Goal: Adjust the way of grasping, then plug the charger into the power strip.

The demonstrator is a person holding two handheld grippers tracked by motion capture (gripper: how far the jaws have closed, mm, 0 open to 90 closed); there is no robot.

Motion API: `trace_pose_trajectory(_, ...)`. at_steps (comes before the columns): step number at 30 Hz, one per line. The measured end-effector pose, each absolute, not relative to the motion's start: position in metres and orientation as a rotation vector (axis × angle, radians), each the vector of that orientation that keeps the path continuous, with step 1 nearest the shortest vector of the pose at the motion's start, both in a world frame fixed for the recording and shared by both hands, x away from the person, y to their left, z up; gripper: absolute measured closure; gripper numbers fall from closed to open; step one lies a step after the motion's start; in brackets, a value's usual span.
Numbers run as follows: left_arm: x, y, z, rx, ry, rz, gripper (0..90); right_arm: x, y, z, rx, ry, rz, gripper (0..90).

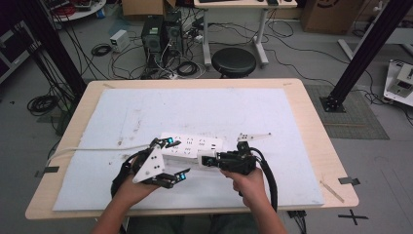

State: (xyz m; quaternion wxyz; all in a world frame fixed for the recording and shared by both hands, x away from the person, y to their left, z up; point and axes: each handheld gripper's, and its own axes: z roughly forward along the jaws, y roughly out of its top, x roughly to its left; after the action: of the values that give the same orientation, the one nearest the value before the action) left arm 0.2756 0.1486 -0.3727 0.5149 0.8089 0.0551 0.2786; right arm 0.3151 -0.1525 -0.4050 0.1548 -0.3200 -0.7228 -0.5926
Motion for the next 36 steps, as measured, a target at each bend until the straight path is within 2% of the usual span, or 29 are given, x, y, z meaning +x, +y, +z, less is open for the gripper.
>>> trace_pose_trajectory(10,0.292,0.190,-0.361,1.892,0.338,0.659,17.2,0.321,-0.151,-0.391,-0.921,-2.251,-1.721,63.2)
trace_pose_trajectory(19,0.294,0.211,-0.358,1.864,0.403,0.664,17.2,0.333,-0.137,-0.386,-0.919,-2.480,-1.683,63.3)
trace_pose_trajectory(25,0.295,0.223,-0.360,1.879,0.427,0.657,17.2,0.344,-0.126,-0.376,-0.908,-2.707,-1.554,63.3)
trace_pose_trajectory(36,0.289,0.250,-0.372,1.914,0.481,0.674,17.1,0.378,-0.104,-0.356,-0.733,-3.001,-1.111,63.2)
